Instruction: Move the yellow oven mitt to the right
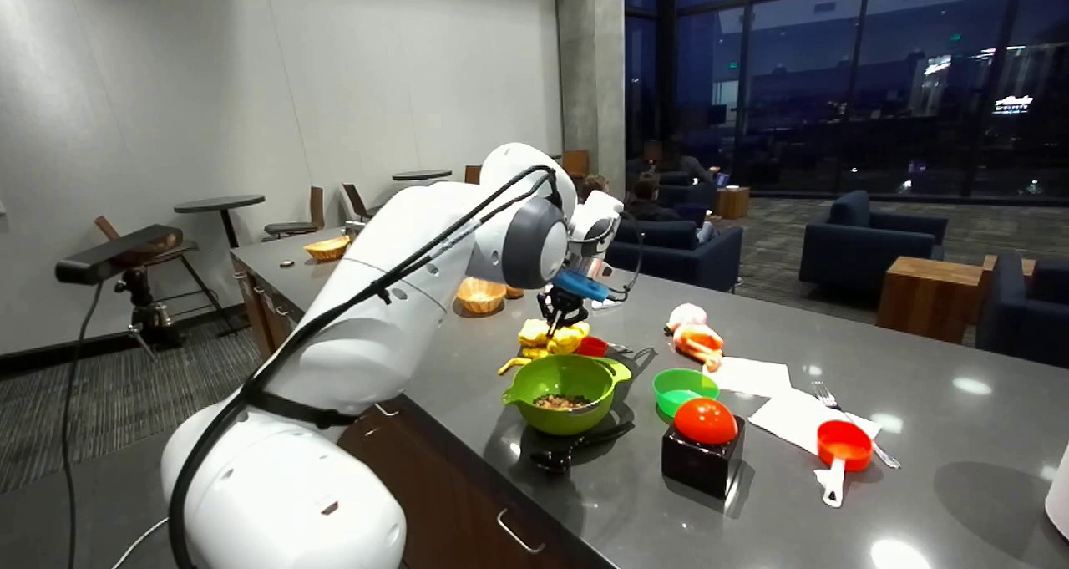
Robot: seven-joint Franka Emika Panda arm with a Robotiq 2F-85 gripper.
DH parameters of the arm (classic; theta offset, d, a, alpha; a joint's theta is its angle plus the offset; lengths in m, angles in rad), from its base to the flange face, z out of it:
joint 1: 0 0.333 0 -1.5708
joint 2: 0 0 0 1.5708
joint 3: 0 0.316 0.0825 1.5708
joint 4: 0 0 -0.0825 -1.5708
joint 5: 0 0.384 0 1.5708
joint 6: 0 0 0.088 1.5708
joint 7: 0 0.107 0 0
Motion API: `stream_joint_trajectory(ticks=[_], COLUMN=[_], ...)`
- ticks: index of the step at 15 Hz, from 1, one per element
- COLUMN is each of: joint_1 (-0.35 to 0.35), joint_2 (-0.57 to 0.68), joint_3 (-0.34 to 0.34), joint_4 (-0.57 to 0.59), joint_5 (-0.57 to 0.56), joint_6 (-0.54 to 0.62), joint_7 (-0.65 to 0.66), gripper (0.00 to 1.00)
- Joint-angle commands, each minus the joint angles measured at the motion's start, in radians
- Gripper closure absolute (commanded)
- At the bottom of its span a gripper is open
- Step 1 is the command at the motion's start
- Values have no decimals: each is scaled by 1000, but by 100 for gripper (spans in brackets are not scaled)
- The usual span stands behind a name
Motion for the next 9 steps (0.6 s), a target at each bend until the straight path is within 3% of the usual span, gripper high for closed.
stream_joint_trajectory(ticks=[1,9], joint_1=[-3,-5], joint_2=[19,38], joint_3=[11,15], joint_4=[42,49], joint_5=[17,24], joint_6=[-34,-63], joint_7=[4,7], gripper=[63,8])
